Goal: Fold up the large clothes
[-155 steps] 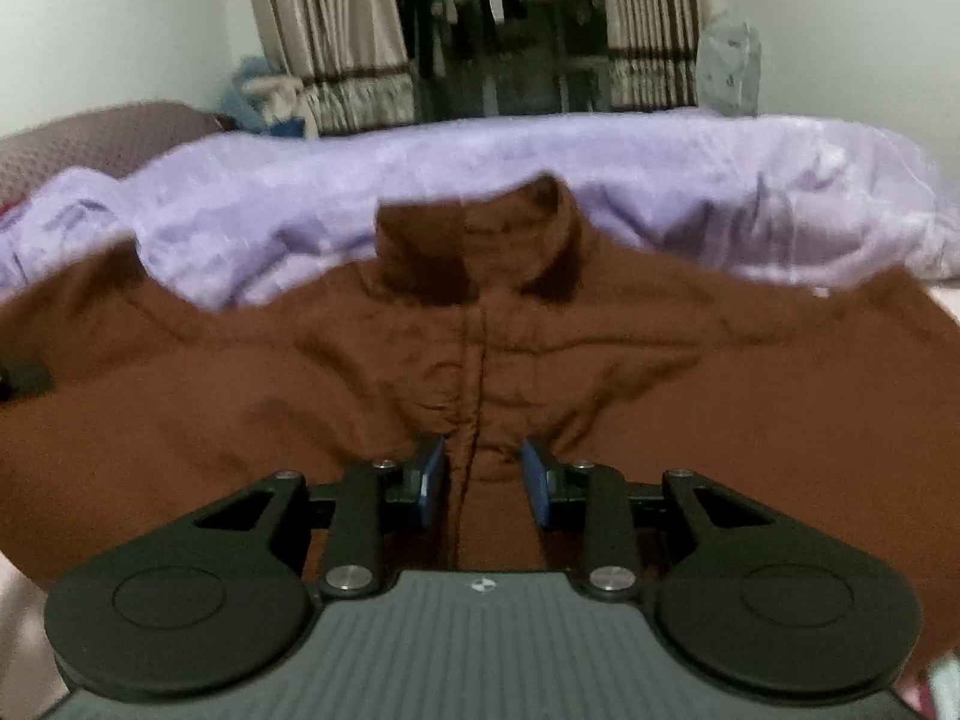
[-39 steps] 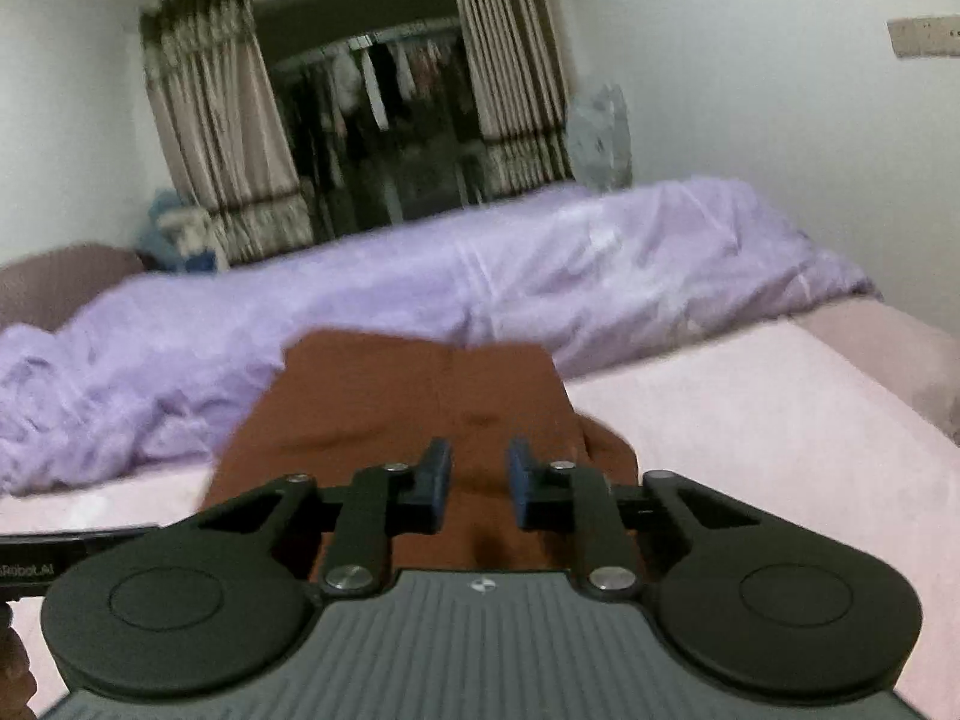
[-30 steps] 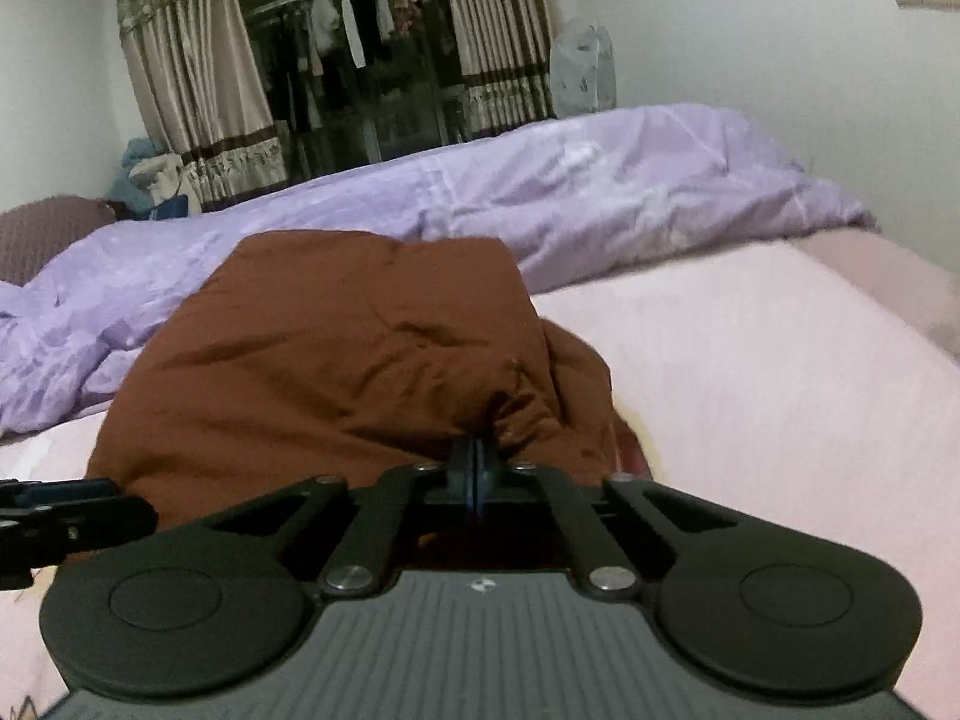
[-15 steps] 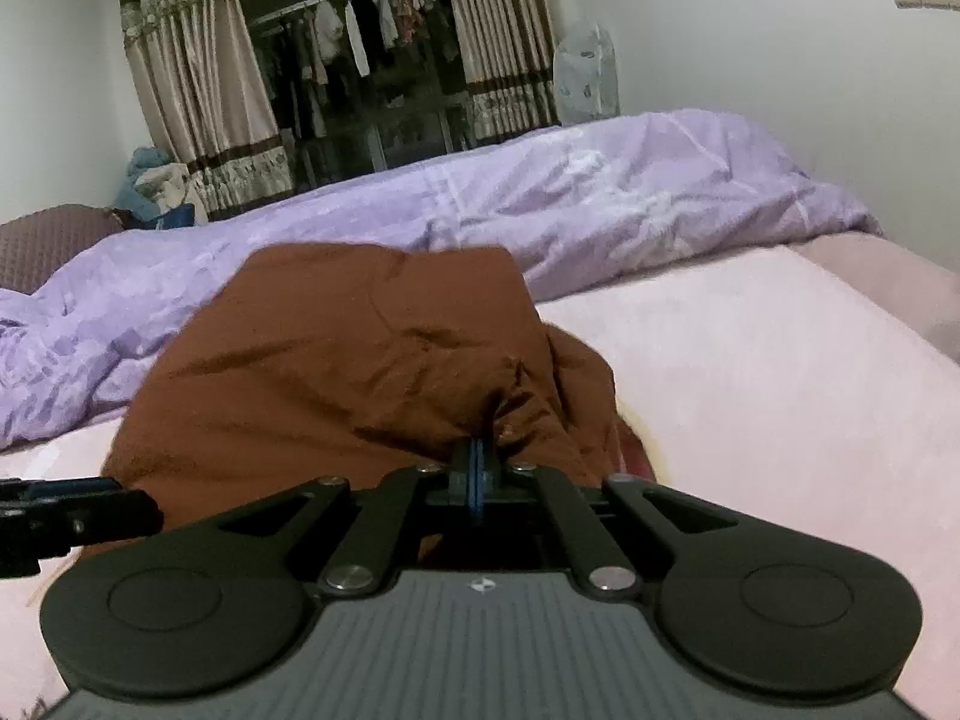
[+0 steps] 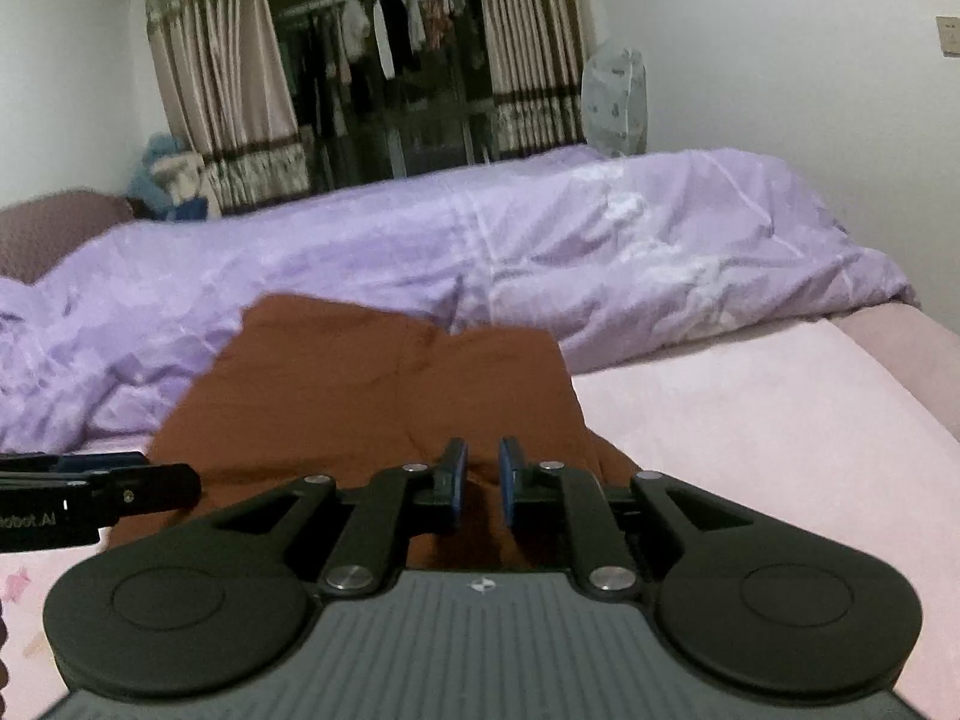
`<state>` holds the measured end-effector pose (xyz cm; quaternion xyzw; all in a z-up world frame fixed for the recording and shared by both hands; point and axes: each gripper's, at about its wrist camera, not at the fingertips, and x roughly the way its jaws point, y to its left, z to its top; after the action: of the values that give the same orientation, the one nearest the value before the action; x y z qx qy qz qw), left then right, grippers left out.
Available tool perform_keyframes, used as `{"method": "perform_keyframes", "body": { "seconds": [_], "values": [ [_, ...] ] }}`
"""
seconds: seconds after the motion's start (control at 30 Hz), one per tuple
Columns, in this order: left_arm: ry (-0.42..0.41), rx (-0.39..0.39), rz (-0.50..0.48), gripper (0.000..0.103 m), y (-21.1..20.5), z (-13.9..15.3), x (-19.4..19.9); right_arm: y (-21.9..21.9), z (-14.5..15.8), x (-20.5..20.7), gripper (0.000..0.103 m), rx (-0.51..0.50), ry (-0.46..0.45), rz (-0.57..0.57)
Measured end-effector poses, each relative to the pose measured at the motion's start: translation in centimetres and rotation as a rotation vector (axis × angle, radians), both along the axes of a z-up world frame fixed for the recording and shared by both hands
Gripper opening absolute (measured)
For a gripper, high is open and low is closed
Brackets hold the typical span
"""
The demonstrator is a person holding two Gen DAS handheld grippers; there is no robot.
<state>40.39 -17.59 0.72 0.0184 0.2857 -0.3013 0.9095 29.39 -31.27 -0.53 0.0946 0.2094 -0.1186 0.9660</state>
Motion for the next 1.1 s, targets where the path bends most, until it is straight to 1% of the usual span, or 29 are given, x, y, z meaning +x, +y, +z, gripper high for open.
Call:
{"method": "perform_keyframes", "body": {
  "seconds": [0.1,0.23,0.37,0.53,0.6,0.67,0.73,0.8,0.9,1.0,1.1],
  "values": [
    [-0.018,0.023,-0.009,0.055,-0.4,-0.8,0.2,-0.3,-1.3,0.7,0.016,0.0,0.026,-0.004],
    [-0.005,0.036,-0.012,0.055,-0.4,-1.7,0.8,-0.7,-2.8,1.3,0.013,0.011,0.051,-0.006],
    [0.017,0.024,0.0,0.057,-0.2,-2.5,1.5,-1.1,-3.5,1.4,0.009,0.035,0.061,-0.01],
    [-0.004,0.037,0.002,0.057,-0.3,-1.9,0.9,-1.2,-3.1,1.0,0.009,0.044,0.061,-0.008],
    [-0.023,0.035,0.005,0.056,0.3,-1.0,0.1,-1.2,-1.9,-0.3,0.01,0.085,0.04,0.0],
    [-0.04,0.03,0.028,0.054,1.2,0.0,-1.0,-1.2,-0.3,-2.0,0.016,0.103,-0.002,0.009],
    [-0.046,0.006,0.029,0.054,2.3,0.6,-2.3,-0.8,0.8,-4.1,0.02,0.084,-0.038,0.024],
    [-0.056,-0.013,0.029,0.054,3.4,0.8,-4.0,-0.3,1.4,-6.1,0.023,0.047,-0.055,0.038],
    [-0.063,-0.042,0.029,0.054,4.9,0.4,-6.3,0.3,1.1,-8.5,0.023,0.021,-0.06,0.066],
    [-0.047,-0.062,0.019,0.054,5.4,-0.4,-7.4,0.6,0.4,-9.7,0.023,0.012,-0.05,0.066],
    [-0.025,-0.039,0.012,0.054,4.7,-1.6,-7.7,0.5,-0.7,-9.5,0.023,0.017,-0.019,0.046]
  ]
}}
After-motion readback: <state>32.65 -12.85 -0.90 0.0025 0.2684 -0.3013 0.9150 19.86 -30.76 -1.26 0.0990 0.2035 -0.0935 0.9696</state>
